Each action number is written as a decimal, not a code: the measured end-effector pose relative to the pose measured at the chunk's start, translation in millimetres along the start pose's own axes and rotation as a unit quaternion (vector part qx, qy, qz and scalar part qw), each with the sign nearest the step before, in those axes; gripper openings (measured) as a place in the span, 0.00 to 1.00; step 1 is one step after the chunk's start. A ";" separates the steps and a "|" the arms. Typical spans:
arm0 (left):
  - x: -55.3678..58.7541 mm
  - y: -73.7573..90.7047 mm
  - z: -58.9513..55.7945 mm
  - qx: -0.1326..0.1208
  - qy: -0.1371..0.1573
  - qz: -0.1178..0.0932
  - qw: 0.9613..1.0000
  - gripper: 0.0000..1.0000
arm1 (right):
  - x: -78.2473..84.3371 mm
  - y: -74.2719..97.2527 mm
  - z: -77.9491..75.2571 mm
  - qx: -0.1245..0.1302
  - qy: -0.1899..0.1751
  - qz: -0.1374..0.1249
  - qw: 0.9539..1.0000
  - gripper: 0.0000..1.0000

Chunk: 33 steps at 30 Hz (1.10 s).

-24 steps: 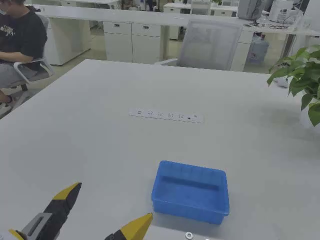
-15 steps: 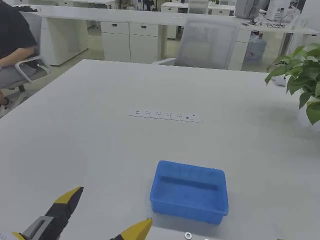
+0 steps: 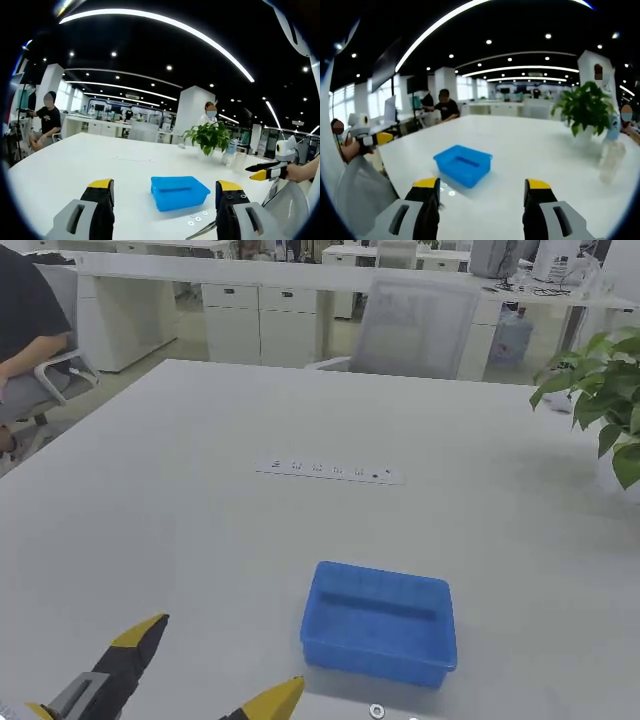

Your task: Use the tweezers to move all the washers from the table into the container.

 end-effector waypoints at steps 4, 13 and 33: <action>-0.5 -0.5 -1.2 -0.001 -0.001 0.001 1.000 0.84 | -2.0 1.3 2.7 0.004 -0.001 0.000 1.000 0.66; -0.1 -0.5 -1.3 -0.001 -0.003 0.005 1.000 0.83 | -3.8 2.5 7.9 0.003 0.003 0.007 1.000 0.64; -0.5 -0.3 -1.5 -0.002 -0.003 0.007 1.000 0.82 | -5.4 3.4 5.9 0.004 0.002 0.006 1.000 0.64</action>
Point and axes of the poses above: the centre of the closed fingertips' face, and the gripper's own axes: y roughly backward along the fingers, z roughly to its left, x roughly out of its underside, the point moved 10 cm from there along y, roughly backward along the fingers, and after that the axes turned 15 degrees about x, right-handed, at the moved point
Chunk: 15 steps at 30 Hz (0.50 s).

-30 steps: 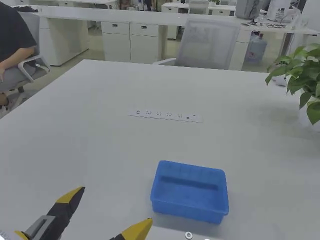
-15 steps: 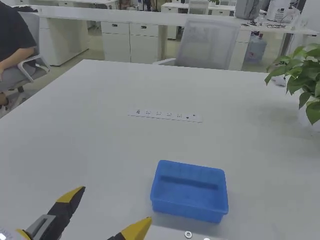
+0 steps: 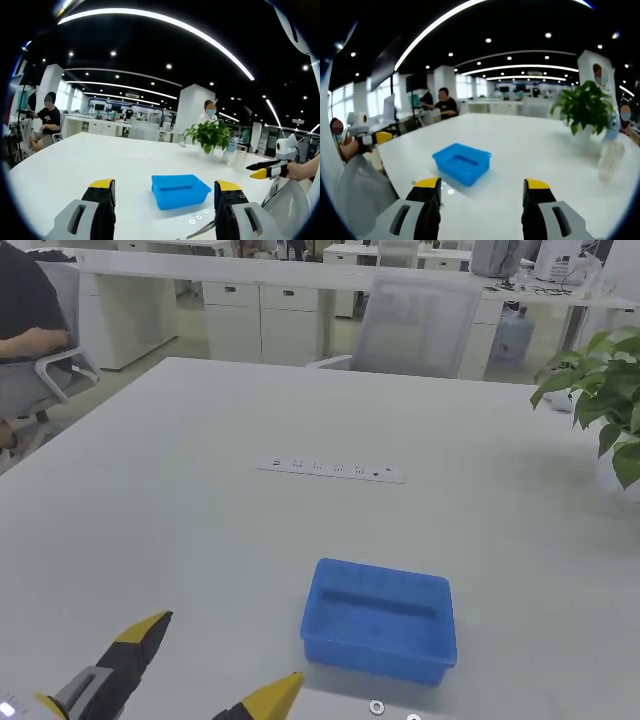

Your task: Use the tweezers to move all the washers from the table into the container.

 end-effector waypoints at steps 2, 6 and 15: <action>0.4 0.2 0.5 0.001 0.000 0.000 1.000 0.82 | 0.2 0.0 -0.4 0.000 0.000 0.001 1.000 0.64; 0.8 0.2 0.8 0.001 0.001 0.002 1.000 0.82 | 0.2 -0.5 -0.6 -0.001 0.000 0.002 1.000 0.64; 1.0 -0.3 0.1 0.001 0.004 0.005 1.000 0.82 | 1.9 -1.6 -1.2 -0.002 0.002 0.007 1.000 0.64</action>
Point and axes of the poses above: the centre of the closed fingertips' face, and the gripper's own axes: y roughly backward along the fingers, z roughly to its left, x roughly out of its underside, the point moved 10 cm from there along y, roughly backward along the fingers, and after that the axes turned 15 degrees about x, right-handed, at the moved point
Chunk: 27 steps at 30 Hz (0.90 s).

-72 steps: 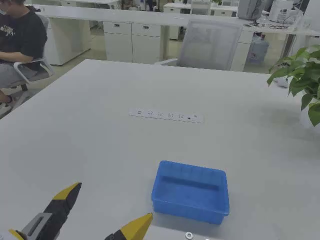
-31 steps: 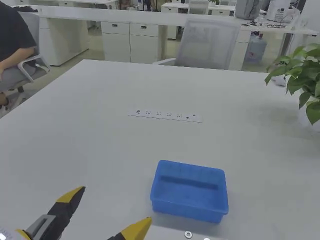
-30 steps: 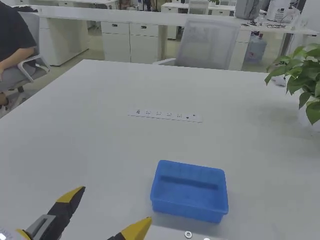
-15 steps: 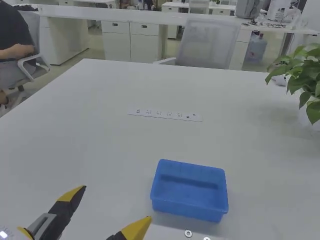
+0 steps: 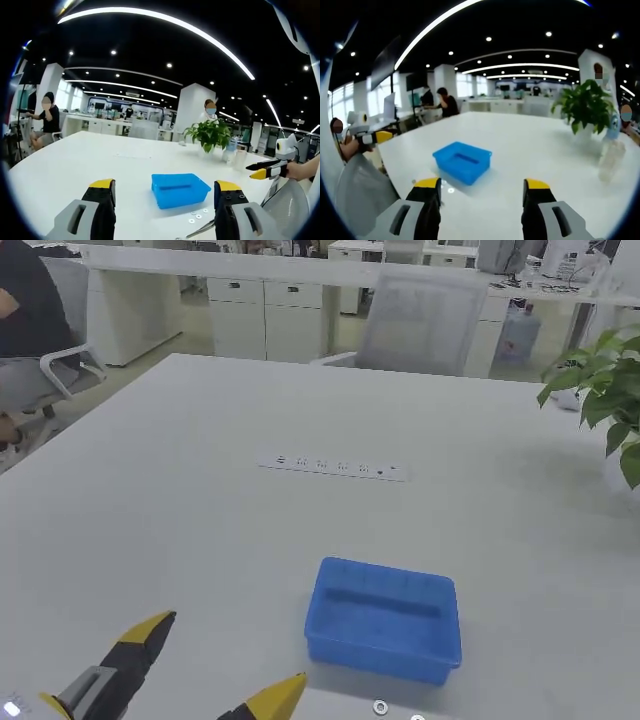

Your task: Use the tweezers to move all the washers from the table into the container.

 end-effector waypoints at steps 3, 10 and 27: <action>-2.5 0.1 -2.1 0.011 0.009 -0.007 1.000 0.80 | 0.2 -0.3 0.5 -0.002 0.000 0.002 1.000 0.64; -5.1 0.7 -0.5 0.057 0.043 0.006 0.997 0.73 | 0.8 -0.6 -0.5 -0.023 0.002 0.027 0.999 0.58; 0.3 -46.0 -1.6 0.278 0.036 0.180 0.943 0.25 | -4.8 -49.1 50.3 -0.185 0.115 0.094 0.971 0.26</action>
Point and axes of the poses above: the centre of the closed fingertips' face, and the gripper's own axes: y roughly backward along the fingers, z roughly to its left, x roughly out of its underside, the point moved 10 cm from there along y, roughly backward along the fingers, and after that the axes turned 15 degrees about x, right-handed, at the moved point
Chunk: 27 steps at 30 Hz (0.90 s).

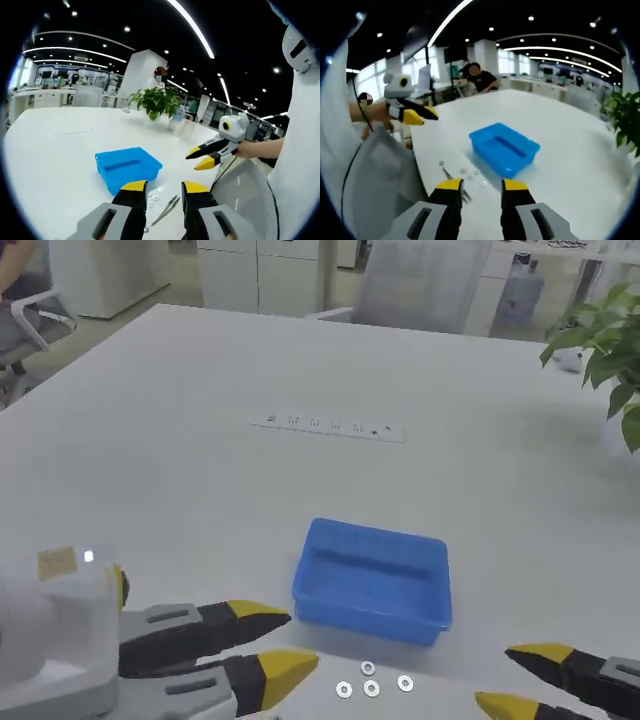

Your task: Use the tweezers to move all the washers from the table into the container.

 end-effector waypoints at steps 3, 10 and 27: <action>5.5 -9.2 4.6 0.015 -0.008 0.037 0.999 0.26 | -0.7 -11.3 3.7 -0.020 0.027 0.014 0.999 0.22; 27.3 -29.0 11.4 0.044 -0.074 0.171 0.981 0.25 | 4.2 -28.3 10.6 -0.056 0.094 0.057 0.992 0.21; 60.2 -55.8 33.7 0.079 -0.126 0.330 0.932 0.05 | 12.5 -63.0 34.3 -0.111 0.212 0.120 0.964 0.14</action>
Point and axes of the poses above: the centre of the closed fingertips' face, and the gripper's own axes: y roughly backward along the fingers, z roughly to its left, x roughly out of its underside, the point moved 10 cm from there along y, roughly backward along the fingers, and after that the axes turned 15 degrees about x, right-handed, at the moved point
